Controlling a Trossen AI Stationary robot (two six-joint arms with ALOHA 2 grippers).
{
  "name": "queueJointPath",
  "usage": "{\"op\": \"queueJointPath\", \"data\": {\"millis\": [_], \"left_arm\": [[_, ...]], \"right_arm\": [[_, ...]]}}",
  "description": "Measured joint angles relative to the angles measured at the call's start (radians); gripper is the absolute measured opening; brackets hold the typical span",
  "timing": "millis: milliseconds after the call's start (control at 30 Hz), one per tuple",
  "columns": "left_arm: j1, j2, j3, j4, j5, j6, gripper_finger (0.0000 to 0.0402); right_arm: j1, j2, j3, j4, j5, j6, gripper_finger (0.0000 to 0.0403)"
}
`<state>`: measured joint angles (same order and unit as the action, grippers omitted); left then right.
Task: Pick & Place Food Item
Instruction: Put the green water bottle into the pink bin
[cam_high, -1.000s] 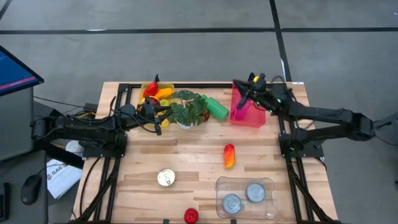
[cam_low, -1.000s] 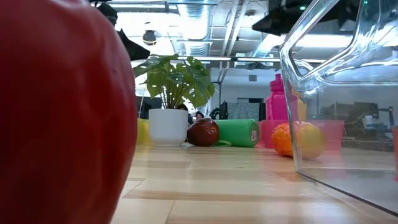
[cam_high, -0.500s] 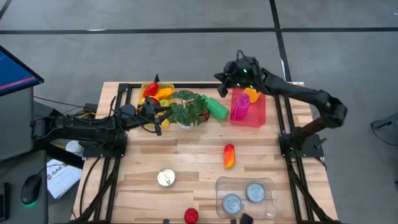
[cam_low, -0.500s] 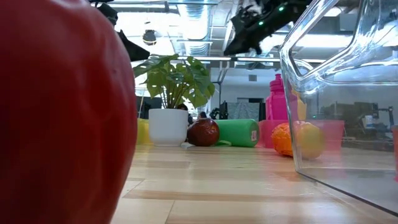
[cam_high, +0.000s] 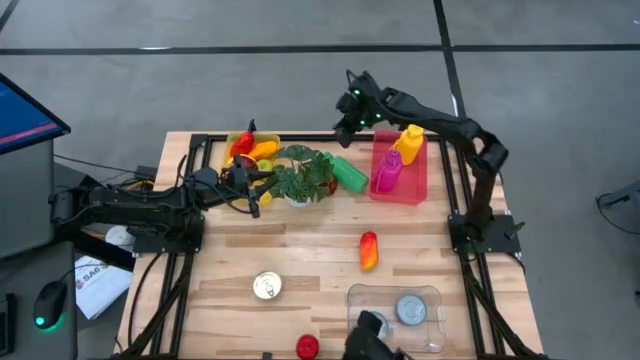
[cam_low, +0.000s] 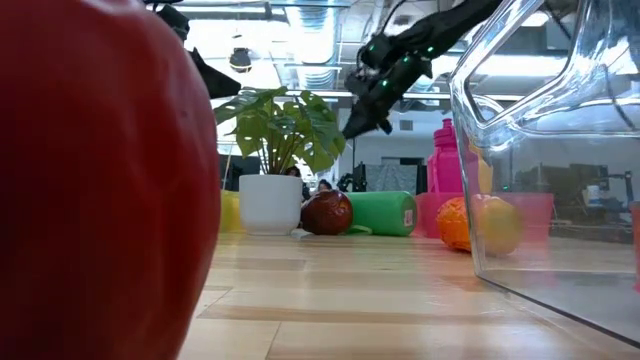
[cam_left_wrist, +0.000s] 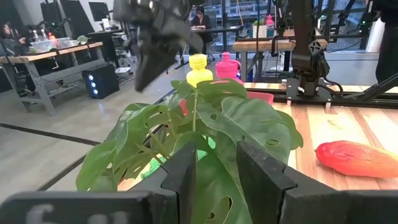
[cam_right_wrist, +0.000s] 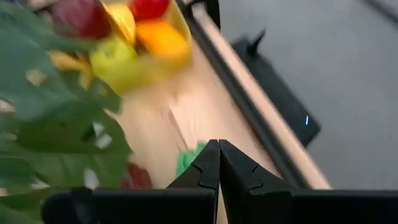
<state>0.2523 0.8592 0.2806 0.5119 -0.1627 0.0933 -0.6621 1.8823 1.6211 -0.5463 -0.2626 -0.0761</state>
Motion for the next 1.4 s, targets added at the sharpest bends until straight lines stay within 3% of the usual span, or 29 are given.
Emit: {"op": "queueJointPath", "data": {"millis": [167,333,600,767,1400], "left_arm": [[0.0,0.0,0.0,-0.011,0.003,0.0,0.0104],[0.0,0.0,0.0,-0.014,0.002,0.0,0.0104],[0.0,0.0,0.0,-0.015,0.002,-0.001,0.0104],[-0.001,0.0,0.0,-0.018,0.001,-0.005,0.0104],[-0.001,0.0,0.0,-0.018,-0.002,-0.023,0.0104]], "right_arm": [[-0.01,0.08,0.063,-0.19,0.0,-0.003,0.0],[0.0,0.105,0.068,-0.27,0.001,-0.003,0.0],[0.071,0.136,0.062,-0.245,0.032,-0.013,0.0],[0.108,0.133,0.042,-0.163,0.153,-0.014,0.0],[0.112,0.136,-0.037,-0.164,0.212,0.024,0.0]]}}
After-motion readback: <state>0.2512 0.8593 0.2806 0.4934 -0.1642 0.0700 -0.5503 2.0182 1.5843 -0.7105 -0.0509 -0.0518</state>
